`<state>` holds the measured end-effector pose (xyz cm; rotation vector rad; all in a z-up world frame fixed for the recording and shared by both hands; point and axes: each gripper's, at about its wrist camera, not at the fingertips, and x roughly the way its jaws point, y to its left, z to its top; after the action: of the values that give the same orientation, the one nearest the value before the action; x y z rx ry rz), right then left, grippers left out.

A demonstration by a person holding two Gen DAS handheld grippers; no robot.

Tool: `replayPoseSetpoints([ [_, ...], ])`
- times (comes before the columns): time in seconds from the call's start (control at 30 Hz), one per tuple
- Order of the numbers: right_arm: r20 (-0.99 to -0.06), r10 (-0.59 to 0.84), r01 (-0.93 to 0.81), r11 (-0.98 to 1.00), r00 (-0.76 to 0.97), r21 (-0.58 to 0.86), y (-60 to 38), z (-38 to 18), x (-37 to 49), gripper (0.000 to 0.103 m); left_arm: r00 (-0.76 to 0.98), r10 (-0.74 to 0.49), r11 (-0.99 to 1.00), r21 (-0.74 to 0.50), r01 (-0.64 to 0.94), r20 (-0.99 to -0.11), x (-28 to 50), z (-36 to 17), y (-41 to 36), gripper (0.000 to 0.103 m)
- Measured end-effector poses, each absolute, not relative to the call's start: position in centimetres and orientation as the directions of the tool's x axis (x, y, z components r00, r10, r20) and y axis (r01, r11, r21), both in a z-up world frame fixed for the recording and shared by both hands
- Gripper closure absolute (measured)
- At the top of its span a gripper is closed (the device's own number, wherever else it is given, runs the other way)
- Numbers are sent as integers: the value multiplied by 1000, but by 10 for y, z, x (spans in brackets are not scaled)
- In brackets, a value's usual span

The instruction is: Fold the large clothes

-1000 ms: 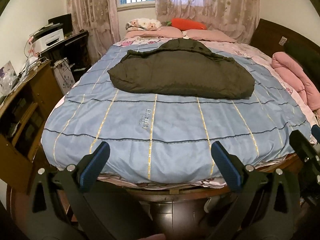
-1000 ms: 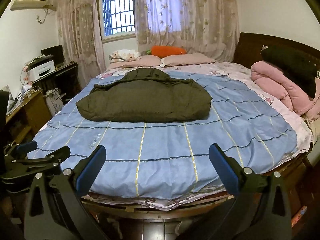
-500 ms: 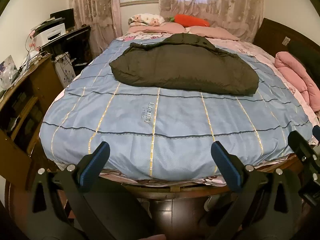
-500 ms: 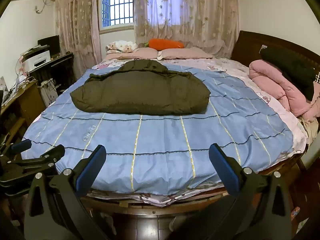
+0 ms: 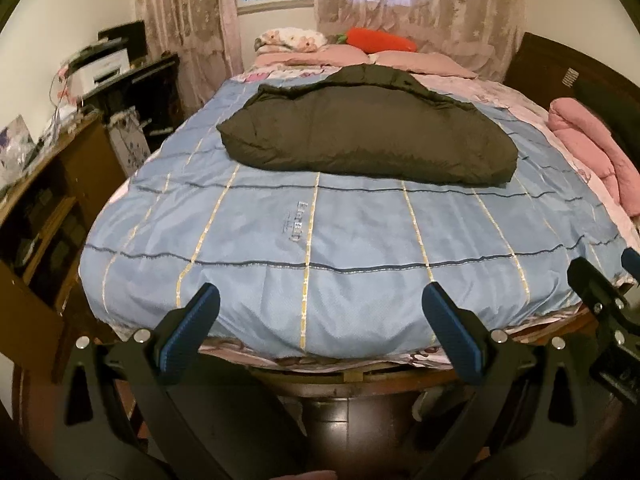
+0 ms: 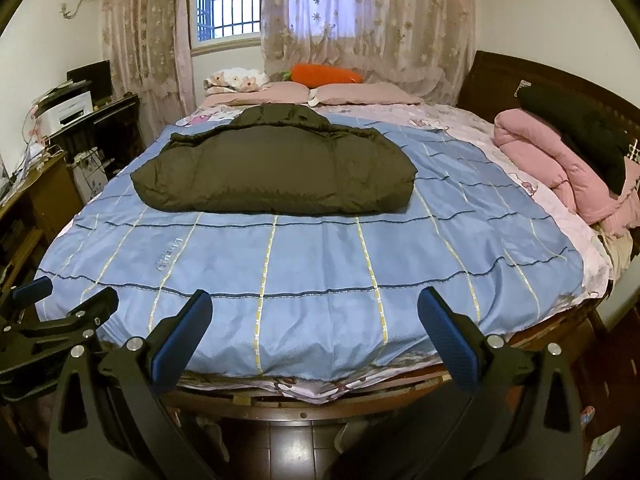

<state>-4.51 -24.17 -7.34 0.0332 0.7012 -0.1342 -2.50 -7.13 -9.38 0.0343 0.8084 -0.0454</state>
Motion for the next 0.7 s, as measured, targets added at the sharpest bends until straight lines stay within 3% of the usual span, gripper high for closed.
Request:
replayPoseSetpoints([
  [0.7,-649,-105,118,993,754,-23,-239,-74,-45,1,703,-29,998,23,65,-710,-28,-89,-76,2],
])
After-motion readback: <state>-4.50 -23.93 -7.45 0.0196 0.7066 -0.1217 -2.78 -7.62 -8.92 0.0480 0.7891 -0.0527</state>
